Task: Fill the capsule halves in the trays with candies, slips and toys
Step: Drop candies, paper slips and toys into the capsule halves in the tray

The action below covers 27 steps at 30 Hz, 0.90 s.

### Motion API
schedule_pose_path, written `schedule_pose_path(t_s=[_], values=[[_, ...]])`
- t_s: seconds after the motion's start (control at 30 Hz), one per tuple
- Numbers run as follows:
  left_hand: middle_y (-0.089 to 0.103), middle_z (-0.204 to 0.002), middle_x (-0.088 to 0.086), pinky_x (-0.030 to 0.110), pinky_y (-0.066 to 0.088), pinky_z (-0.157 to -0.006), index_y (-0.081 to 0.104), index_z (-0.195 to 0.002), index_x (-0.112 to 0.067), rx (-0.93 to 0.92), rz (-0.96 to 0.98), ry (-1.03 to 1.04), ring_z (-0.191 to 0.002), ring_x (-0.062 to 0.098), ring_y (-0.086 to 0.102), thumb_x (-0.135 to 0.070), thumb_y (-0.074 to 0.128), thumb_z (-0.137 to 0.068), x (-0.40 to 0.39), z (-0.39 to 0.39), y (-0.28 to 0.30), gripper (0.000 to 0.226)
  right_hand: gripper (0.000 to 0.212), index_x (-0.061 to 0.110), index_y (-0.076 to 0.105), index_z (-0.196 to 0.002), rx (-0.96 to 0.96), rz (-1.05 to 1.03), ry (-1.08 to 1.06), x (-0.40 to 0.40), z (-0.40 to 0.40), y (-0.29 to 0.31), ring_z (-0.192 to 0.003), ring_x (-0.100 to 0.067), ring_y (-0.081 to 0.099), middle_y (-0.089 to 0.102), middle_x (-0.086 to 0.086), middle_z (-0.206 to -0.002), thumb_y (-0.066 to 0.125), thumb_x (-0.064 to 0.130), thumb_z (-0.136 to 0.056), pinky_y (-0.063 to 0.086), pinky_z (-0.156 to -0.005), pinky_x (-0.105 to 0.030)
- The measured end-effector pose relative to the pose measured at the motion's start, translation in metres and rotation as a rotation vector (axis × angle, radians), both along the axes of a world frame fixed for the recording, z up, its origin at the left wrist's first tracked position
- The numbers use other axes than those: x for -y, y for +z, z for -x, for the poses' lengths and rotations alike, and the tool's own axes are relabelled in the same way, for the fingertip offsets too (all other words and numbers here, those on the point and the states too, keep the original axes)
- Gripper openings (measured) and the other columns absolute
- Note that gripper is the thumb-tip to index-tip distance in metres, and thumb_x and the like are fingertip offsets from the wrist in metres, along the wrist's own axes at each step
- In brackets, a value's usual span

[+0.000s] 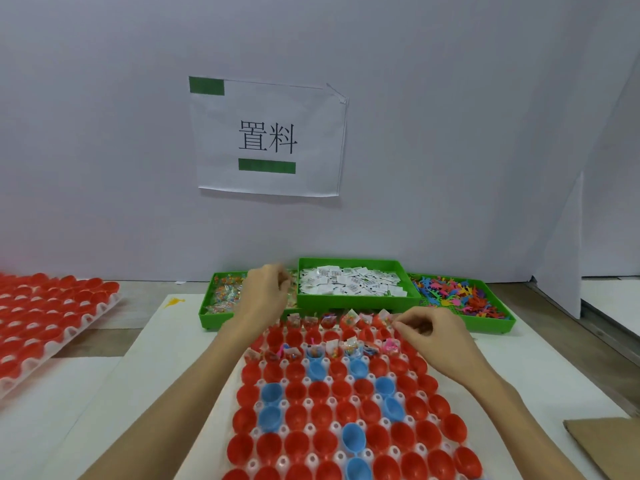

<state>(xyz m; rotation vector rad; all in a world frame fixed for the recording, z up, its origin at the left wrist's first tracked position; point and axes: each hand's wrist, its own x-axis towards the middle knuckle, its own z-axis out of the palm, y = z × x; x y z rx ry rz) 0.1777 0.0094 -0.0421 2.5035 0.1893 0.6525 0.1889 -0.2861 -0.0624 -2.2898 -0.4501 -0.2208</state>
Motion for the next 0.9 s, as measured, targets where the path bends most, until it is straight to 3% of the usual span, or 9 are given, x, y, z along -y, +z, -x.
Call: schedule_pose_path(t_s=[0.1,0.2,0.4,0.57,0.7,0.83,0.9], values=[[0.072,-0.127,0.009,0.036,0.052,-0.100,0.074,-0.121,-0.007,-0.202,-0.159,-0.040,-0.118,0.025,0.065,-0.001,0.059,-0.100,-0.033,-0.008,-0.011,0.026,0.008,0.026,0.080,-0.090,0.003,-0.049,0.006,-0.003,0.003,-0.003,-0.079,0.000,0.067,0.076,0.013,-0.084,0.075,0.021,-0.091,0.053,-0.070,-0.013],[0.067,-0.137,0.004,0.038,0.048,-0.109,0.072,-0.126,-0.014,-0.303,-0.258,-0.144,-0.129,0.022,0.060,0.004,0.056,-0.099,-0.045,-0.013,-0.013,0.036,0.007,0.027,0.080,-0.088,0.018,-0.077,0.009,-0.005,0.005,-0.004,-0.079,0.002,0.066,0.076,0.014,-0.082,0.075,0.022,-0.091,0.053,-0.070,-0.014],[0.069,-0.131,0.006,0.035,0.053,-0.103,0.070,-0.129,-0.012,-0.365,-0.346,-0.211,-0.121,0.022,0.063,0.016,0.055,-0.090,-0.038,-0.027,-0.010,0.050,0.010,0.034,0.078,-0.088,0.027,-0.103,0.023,0.000,0.006,-0.007,-0.081,0.003,0.066,0.073,0.023,-0.081,0.074,0.026,-0.092,0.052,-0.068,-0.014],[0.074,-0.115,0.008,0.033,0.056,-0.093,0.076,-0.113,-0.007,-0.271,-0.348,-0.170,-0.108,0.023,0.069,-0.003,0.075,-0.090,-0.038,-0.031,-0.007,0.024,0.010,0.034,0.078,-0.084,0.074,-0.145,0.020,0.006,0.005,-0.005,-0.079,0.000,0.066,0.072,0.021,-0.077,0.074,0.029,-0.091,0.049,-0.067,-0.012],[0.077,-0.095,0.004,0.024,0.056,-0.076,0.080,-0.091,-0.009,-0.215,-0.296,-0.145,-0.088,0.017,0.071,0.000,0.074,-0.087,-0.048,-0.025,-0.004,0.013,0.013,0.029,0.076,-0.087,0.109,-0.176,-0.023,0.009,-0.009,-0.005,-0.080,0.001,0.066,0.072,0.020,-0.078,0.071,0.020,-0.094,0.050,-0.069,-0.011],[0.079,-0.096,0.000,0.025,0.060,-0.078,0.083,-0.097,-0.013,-0.196,-0.294,-0.143,-0.078,0.007,0.069,-0.009,0.077,-0.088,-0.049,-0.018,-0.001,0.011,0.015,0.024,0.073,-0.093,0.160,-0.167,-0.141,0.014,-0.039,-0.008,-0.082,0.001,0.065,0.071,0.015,-0.086,0.067,0.010,-0.096,0.046,-0.069,-0.003],[0.080,-0.098,-0.001,0.023,0.060,-0.078,0.082,-0.100,-0.014,-0.202,-0.305,-0.152,-0.076,0.004,0.067,-0.013,0.076,-0.090,-0.048,-0.014,-0.001,0.012,0.017,0.017,0.075,-0.099,0.183,-0.101,-0.233,0.019,-0.059,-0.010,-0.090,-0.008,0.066,0.073,0.006,-0.095,0.064,0.005,-0.097,0.046,-0.076,-0.008]])
